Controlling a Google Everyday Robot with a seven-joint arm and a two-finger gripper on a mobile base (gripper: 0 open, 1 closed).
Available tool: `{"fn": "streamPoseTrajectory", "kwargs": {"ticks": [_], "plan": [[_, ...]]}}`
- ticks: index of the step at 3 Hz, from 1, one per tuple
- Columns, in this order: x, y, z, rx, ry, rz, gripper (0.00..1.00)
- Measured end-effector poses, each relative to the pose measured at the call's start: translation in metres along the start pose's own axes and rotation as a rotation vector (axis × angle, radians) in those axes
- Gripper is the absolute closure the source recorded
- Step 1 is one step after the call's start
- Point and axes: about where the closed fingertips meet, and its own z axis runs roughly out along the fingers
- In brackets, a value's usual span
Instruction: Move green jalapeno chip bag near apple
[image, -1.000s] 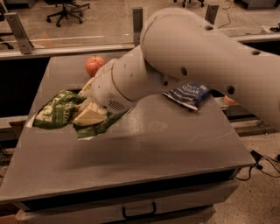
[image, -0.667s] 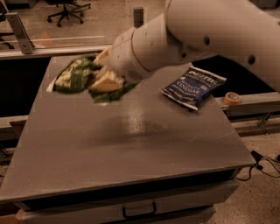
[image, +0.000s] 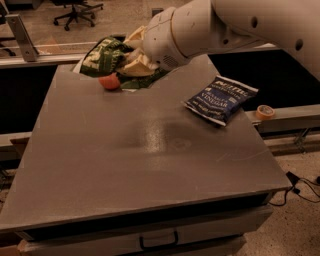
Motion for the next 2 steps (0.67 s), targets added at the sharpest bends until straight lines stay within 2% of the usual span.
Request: {"fn": "streamPoseTrajectory", "kwargs": {"ticks": [1,2], "plan": [[0.019,-0.012,0.011,0.020,-0.034,0.007,1.00],[0.059,-0.046,0.029,0.063,-0.069,0.030,1.00]]}}
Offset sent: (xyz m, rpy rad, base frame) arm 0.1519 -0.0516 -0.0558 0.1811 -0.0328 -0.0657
